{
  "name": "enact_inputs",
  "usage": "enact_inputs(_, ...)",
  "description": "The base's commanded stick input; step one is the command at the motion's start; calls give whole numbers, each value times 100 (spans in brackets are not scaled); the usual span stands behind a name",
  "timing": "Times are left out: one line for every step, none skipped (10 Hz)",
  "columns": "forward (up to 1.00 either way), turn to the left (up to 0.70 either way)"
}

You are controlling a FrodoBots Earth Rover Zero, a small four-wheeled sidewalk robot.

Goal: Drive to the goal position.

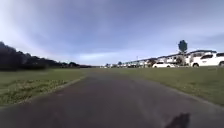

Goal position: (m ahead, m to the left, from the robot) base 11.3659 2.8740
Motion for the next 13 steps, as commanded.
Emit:
enact_inputs(100, 27)
enact_inputs(100, 27)
enact_inputs(100, 27)
enact_inputs(100, 27)
enact_inputs(100, 9)
enact_inputs(100, 0)
enact_inputs(100, 0)
enact_inputs(100, 0)
enact_inputs(100, 0)
enact_inputs(100, 0)
enact_inputs(100, 0)
enact_inputs(100, 0)
enact_inputs(100, 0)
